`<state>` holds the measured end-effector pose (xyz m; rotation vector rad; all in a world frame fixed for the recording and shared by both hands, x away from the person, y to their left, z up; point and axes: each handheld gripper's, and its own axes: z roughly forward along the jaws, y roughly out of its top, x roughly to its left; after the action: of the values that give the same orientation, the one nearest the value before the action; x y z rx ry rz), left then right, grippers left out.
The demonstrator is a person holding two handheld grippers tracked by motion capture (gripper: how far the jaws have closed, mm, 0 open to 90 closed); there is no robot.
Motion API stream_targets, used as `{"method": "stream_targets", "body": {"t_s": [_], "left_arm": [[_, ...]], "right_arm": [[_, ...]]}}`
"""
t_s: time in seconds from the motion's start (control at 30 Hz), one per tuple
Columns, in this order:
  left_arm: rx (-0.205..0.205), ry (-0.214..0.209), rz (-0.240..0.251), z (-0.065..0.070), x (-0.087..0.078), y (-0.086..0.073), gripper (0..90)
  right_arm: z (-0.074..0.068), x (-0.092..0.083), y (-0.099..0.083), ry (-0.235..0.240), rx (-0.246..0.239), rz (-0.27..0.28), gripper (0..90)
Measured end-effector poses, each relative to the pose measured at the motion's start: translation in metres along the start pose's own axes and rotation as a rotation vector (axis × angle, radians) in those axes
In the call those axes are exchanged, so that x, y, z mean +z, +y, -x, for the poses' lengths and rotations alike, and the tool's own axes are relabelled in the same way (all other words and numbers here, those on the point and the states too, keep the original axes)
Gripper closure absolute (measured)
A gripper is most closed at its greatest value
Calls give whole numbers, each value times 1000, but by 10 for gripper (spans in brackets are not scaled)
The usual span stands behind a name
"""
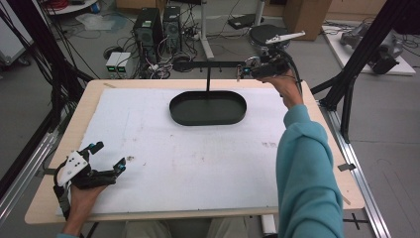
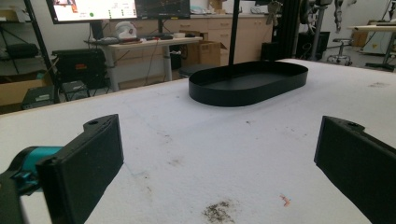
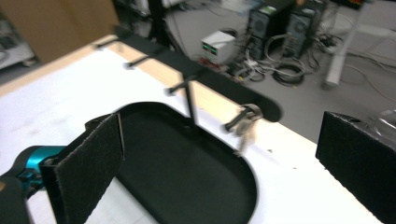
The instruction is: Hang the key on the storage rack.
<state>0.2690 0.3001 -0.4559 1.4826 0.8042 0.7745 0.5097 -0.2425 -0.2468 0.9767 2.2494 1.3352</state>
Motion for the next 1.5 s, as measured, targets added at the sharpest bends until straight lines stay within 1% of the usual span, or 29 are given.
{"method": "stream_targets", "body": {"t_s": [0.07,0.1,0.13,0.17,0.2,0.23,0.27,0.3,0.37,0.43,0.47,0.5,0.63,0.67,0.73,0.8,0.83,0.87,0.97,1.03,1.2,1.23,1.3,1.37,1.43,1.47,1.5], "left_arm": [[0,1,3,0,0,0,17],[1,-1,3,1,0,0,17],[2,0,1,1,0,0,17],[4,-1,2,1,0,0,17],[5,-1,2,1,0,0,17],[5,0,2,1,0,0,17],[5,0,3,1,0,0,17],[4,1,3,1,0,0,17],[6,1,2,1,0,0,17],[7,4,2,1,0,0,17],[6,3,2,1,0,0,17],[5,3,2,1,0,0,17],[12,5,2,2,0,0,17],[15,5,0,2,0,0,17],[17,6,0,2,0,0,17],[15,6,2,2,0,0,17],[16,6,1,2,0,0,17],[17,6,1,2,0,0,17],[17,3,2,2,0,0,17],[17,4,3,3,0,0,17],[20,5,1,3,0,0,17],[20,5,2,3,0,0,17],[28,4,-4,3,0,0,17],[26,4,-5,3,1,0,17],[31,4,-7,3,1,0,17],[31,4,-6,4,1,0,17],[31,5,-5,3,1,0,17]], "right_arm": [[-8,-13,-5,2,-21,23,4],[-11,-20,-7,1,-26,27,4],[-15,-29,-11,6,-37,42,4],[-20,-38,-17,14,-47,70,4],[-22,-43,-21,14,-54,74,4],[-25,-50,-28,13,-67,94,4],[-27,-56,-36,18,-78,111,5],[-29,-62,-45,25,-76,128,5],[-33,-73,-67,16,-89,168,4],[-33,-81,-89,17,-89,206,5],[-34,-84,-104,13,-79,223,5],[-35,-85,-113,8,-72,234,5],[-40,-87,-158,-2,-34,278,4],[-41,-86,-165,-5,-29,280,5],[-45,-84,-182,-5,-36,303,5],[-49,-81,-197,-8,-35,299,5],[-51,-79,-204,-4,-24,301,5],[-51,-78,-211,-3,-21,313,5],[-54,-75,-230,-13,-18,323,4],[-56,-75,-240,-19,-7,338,5],[-59,-75,-257,-31,-8,366,5],[-59,-75,-260,-30,-4,366,5],[-59,-73,-268,-27,19,362,5],[-59,-71,-275,-38,24,366,5],[-60,-73,-276,-39,17,400,5],[-60,-73,-277,-32,26,394,5],[-60,-73,-276,-33,19,395,5]]}}
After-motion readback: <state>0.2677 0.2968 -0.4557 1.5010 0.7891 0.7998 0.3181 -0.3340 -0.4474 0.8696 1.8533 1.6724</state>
